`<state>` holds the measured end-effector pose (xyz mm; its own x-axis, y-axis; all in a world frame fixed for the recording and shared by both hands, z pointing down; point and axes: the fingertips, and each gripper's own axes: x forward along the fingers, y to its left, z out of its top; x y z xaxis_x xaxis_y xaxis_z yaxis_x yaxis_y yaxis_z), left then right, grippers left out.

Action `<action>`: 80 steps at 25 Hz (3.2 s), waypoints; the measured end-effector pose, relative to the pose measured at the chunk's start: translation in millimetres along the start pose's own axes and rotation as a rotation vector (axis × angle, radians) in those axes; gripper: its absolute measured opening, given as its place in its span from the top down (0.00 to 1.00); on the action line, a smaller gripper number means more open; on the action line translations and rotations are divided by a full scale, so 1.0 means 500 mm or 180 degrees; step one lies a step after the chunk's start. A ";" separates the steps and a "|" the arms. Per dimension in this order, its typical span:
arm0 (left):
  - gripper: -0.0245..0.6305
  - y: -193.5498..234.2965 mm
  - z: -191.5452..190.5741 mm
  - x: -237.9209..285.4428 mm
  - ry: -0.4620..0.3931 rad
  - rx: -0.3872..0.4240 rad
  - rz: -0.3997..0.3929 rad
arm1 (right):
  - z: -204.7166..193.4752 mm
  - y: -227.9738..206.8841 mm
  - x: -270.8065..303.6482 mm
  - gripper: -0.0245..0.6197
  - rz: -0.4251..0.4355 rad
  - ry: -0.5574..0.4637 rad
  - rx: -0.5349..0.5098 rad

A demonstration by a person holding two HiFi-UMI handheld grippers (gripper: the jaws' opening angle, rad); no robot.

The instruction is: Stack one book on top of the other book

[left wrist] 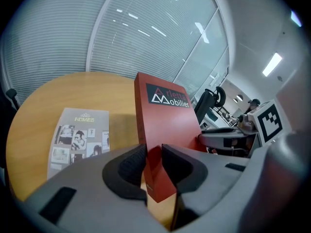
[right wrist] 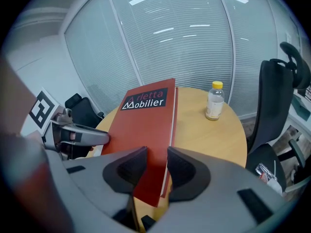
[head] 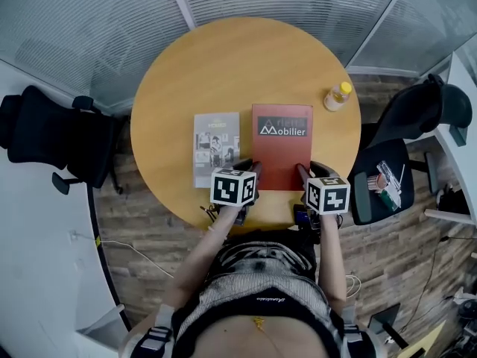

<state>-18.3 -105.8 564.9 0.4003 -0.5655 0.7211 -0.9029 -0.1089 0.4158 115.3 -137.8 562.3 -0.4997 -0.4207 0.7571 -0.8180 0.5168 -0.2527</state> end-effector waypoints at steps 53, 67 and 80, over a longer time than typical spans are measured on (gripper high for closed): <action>0.83 0.048 -0.003 -0.187 -0.0568 -0.0186 0.0213 | 0.057 0.173 -0.063 0.74 0.0044 -0.0292 -0.0568; 0.83 0.223 -0.009 -0.275 -0.0509 -0.0184 0.0142 | 0.074 0.346 0.025 0.74 0.0005 -0.0256 -0.0495; 0.83 0.313 -0.017 -0.311 -0.0392 -0.0057 0.0046 | 0.062 0.431 0.071 0.74 -0.0074 -0.0253 -0.0312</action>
<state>-220.6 -28.2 522.7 0.3639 -0.6631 0.6541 -0.9051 -0.0859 0.4165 -87.4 -64.6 516.2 -0.5053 -0.4892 0.7109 -0.7997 0.5750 -0.1727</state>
